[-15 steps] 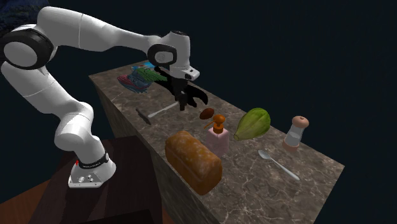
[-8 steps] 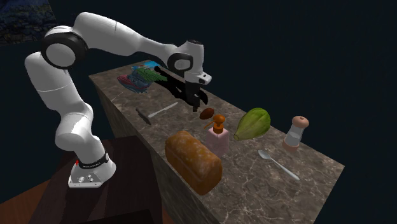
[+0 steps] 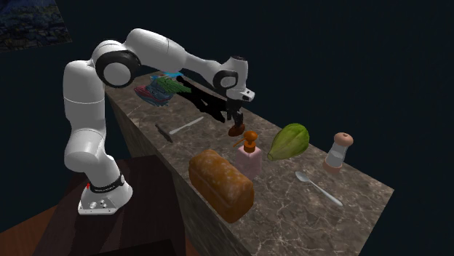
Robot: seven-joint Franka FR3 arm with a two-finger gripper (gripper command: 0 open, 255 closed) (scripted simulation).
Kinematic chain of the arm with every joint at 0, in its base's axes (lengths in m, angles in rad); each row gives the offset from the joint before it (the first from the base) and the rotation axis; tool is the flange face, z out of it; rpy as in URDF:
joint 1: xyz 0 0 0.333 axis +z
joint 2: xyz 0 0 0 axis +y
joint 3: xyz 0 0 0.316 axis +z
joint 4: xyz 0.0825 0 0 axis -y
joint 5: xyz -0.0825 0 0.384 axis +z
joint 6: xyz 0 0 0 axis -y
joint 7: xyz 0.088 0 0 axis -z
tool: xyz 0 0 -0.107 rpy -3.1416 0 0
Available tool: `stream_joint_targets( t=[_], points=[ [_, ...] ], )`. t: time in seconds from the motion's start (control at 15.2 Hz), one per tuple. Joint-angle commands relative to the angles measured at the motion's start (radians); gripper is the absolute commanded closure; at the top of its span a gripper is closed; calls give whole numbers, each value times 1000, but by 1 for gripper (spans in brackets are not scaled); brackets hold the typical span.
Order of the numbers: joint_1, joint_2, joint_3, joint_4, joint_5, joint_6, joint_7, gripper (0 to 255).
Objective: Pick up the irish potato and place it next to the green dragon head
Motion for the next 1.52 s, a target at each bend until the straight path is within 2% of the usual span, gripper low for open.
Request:
stream_joint_targets(
  t=[0.0, 0.46, 0.99, 1.06, 1.45],
  points=[
    [5, 45, -1, 52, -7, -7, 2, 0],
    [6, 82, -4, -1, -14, 82, 6, 0],
    [6, 82, -4, -1, -14, 82, 6, 0],
    [6, 82, -4, -1, -14, 82, 6, 255],
    [6, 82, -4, -1, -14, 82, 7, 255]
  ],
)
